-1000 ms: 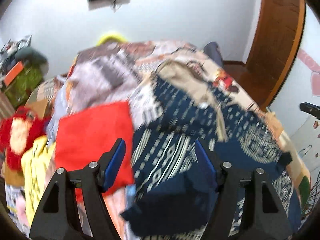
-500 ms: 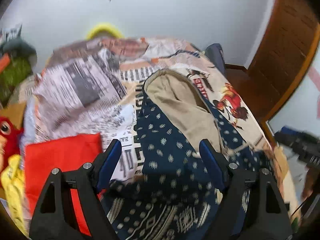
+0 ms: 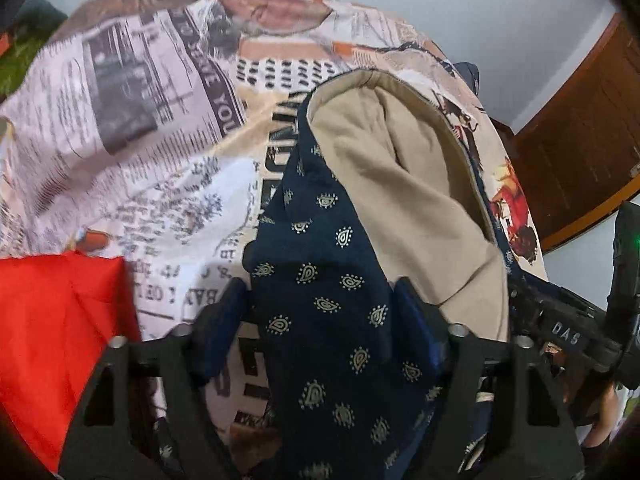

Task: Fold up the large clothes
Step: 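Grasp the hood edge with the left tool while the right tool grasps the hood's other edge, then lift the hood with both tools and fold it over the hoodie body, then lay the hood flat on the body and open both tools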

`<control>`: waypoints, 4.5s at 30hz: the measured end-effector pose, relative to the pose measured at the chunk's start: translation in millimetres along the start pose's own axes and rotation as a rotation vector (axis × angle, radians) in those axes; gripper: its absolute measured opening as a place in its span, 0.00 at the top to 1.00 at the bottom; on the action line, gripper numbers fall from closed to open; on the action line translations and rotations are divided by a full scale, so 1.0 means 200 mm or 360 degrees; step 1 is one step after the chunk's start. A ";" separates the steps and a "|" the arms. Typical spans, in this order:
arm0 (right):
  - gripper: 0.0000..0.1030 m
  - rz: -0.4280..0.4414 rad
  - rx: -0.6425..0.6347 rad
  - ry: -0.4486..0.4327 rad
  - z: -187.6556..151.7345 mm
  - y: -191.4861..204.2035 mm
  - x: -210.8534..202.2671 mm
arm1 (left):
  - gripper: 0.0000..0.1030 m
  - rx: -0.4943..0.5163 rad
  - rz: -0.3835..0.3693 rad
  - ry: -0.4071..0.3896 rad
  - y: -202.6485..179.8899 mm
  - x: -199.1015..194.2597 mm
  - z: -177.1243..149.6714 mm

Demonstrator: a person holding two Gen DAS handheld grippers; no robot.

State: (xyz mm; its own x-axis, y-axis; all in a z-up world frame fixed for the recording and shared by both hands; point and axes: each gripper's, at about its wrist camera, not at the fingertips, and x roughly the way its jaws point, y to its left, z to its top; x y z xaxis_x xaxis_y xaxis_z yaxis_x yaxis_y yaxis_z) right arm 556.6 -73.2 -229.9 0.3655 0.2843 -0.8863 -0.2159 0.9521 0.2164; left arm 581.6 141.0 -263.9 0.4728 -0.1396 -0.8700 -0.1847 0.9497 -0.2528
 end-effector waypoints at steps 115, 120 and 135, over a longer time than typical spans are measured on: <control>0.92 0.0272 -0.0231 -0.0010 -1.58 -0.08 -1.17 | 0.58 0.0580 -0.0274 0.0097 -0.18 -1.09 -1.72; 0.92 0.0274 -0.0208 0.0002 -1.59 -0.10 -1.25 | 0.57 0.0513 -0.0250 0.0033 -0.09 -1.19 -1.73; 0.53 0.0289 -0.0326 -0.0376 -1.30 0.15 -1.41 | 0.39 0.0435 -0.0240 -0.0236 -0.13 -1.36 -1.42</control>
State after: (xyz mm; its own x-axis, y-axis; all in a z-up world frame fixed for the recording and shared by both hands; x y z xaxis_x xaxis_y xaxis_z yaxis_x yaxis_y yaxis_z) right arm 211.6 -154.7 -79.5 0.4986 0.4879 -0.7164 -0.4648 0.8481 0.2541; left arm 212.8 75.2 -142.2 0.6012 -0.2610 -0.7553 0.1248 0.9642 -0.2338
